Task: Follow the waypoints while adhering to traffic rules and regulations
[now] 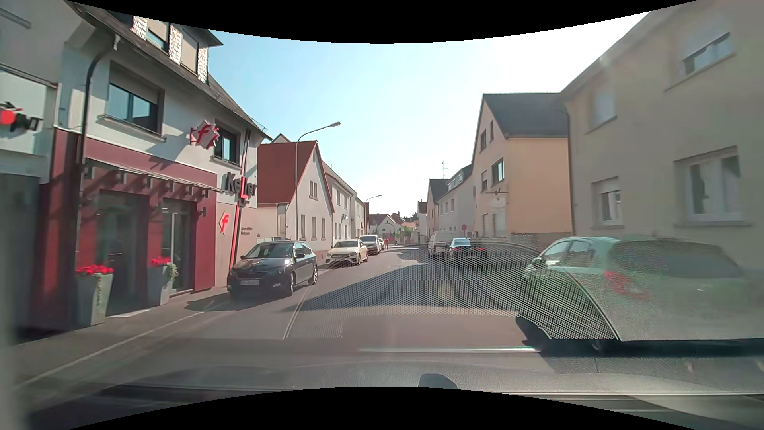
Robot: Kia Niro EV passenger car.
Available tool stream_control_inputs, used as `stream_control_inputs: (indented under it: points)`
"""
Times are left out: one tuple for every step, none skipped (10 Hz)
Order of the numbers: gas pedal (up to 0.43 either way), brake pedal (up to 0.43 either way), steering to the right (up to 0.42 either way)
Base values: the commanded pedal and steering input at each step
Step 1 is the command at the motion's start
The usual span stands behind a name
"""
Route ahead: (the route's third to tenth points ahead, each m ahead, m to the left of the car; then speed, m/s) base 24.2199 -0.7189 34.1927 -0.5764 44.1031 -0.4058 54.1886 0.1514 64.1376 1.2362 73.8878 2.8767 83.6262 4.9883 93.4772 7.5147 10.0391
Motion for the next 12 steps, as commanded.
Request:
stream_control_inputs:
  points:
    - [0.0,0.0,-0.015]
    - [0.0,0.0,-0.014]
    - [0.0,0.0,-0.014]
    - [0.0,0.0,-0.013]
    - [0.0,0.0,-0.008]
    - [0.0,0.0,-0.005]
    - [0.0,0.0,-0.004]
    - [0.0,0.0,-0.004]
    - [0.0,0.0,-0.003]
    - [0.0,0.0,0.0]
    - [0.0,0.0,0.003]
    - [0.0,0.0,0.006]
